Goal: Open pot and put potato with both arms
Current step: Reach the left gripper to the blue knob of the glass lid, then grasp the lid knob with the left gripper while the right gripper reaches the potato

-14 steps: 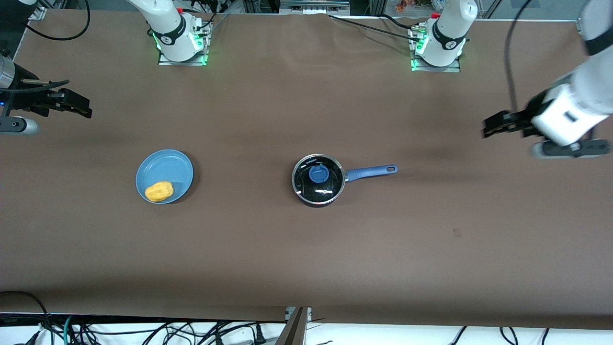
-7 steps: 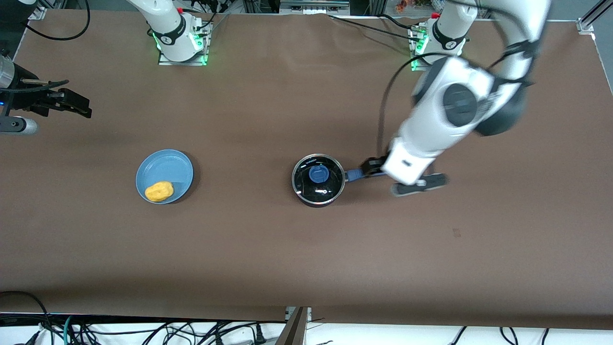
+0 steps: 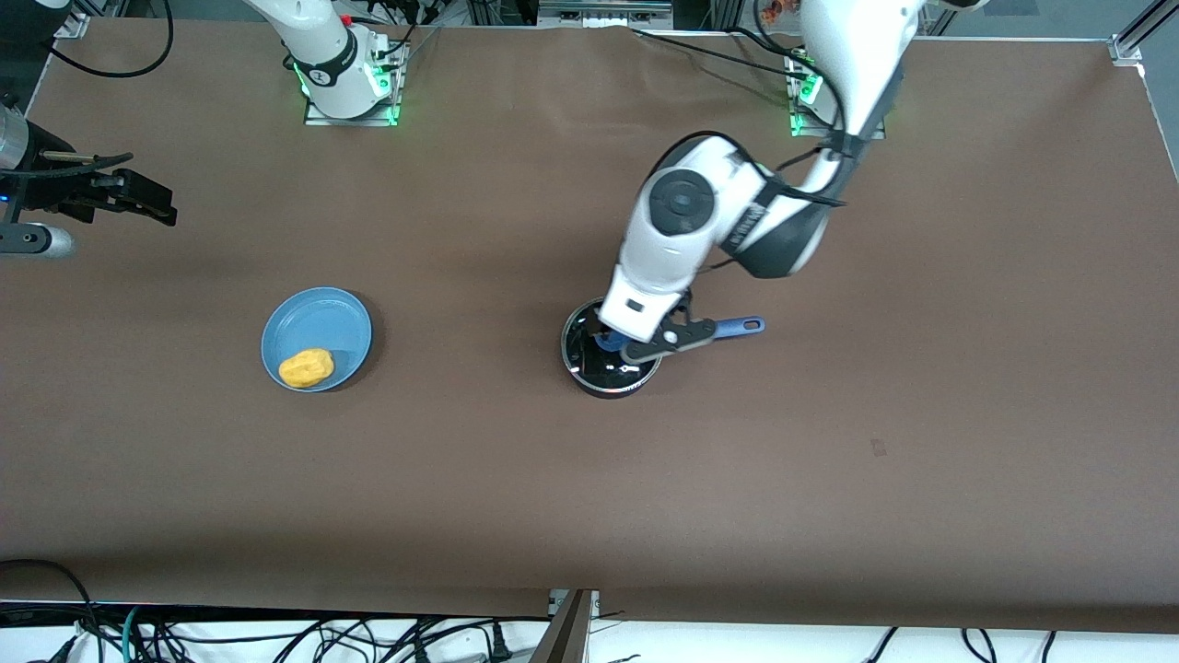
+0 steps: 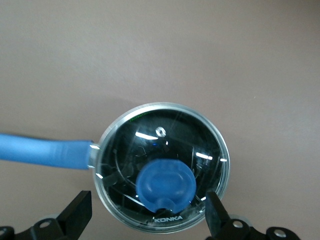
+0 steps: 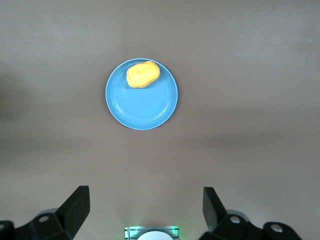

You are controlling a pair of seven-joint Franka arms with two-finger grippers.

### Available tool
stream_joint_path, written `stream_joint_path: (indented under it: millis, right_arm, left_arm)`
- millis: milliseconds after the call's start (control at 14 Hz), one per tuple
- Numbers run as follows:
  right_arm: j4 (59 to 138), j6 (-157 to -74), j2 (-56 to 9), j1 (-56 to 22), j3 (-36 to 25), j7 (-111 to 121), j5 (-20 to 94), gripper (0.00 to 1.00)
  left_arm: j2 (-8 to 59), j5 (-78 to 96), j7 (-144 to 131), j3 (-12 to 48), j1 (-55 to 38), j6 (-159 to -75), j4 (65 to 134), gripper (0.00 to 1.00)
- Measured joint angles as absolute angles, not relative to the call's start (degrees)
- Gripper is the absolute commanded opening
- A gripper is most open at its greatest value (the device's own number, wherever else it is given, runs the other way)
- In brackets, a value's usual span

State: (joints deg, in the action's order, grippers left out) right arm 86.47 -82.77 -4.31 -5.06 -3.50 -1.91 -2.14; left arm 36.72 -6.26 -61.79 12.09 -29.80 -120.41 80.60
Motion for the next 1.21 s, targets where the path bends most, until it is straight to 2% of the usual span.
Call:
stream_joint_path:
  millis: [214,571,1071,1214]
  right_arm:
    - [86.5,-82.8,-4.3,-5.1,-3.5,-1.6,-2.1,1.0]
    - [86.5,-82.8,-5.1,-5.2,-3.2,-1.4,-2.1,1.0]
    - [86.9,-82.4,-11.3,-4.9,-3.4,-1.4,-2.2,1.0]
    - [89.9,-85.6,-11.5,-5.1,-3.3,-2.2,-2.2,1.0]
  left_arm:
    - [39.2,-9.2,-65.0,12.0,-32.9,-120.4,79.9,1.0]
    - [41.2,-11.1,-65.0,11.7,-33.1,-120.5,79.7,1.0]
    - [41.9,-11.1,-65.7,10.6,-33.0,-121.4,77.4,1.0]
    - [42.2,-11.1,-66.1,10.5,-33.0,-121.4,77.3,0.98]
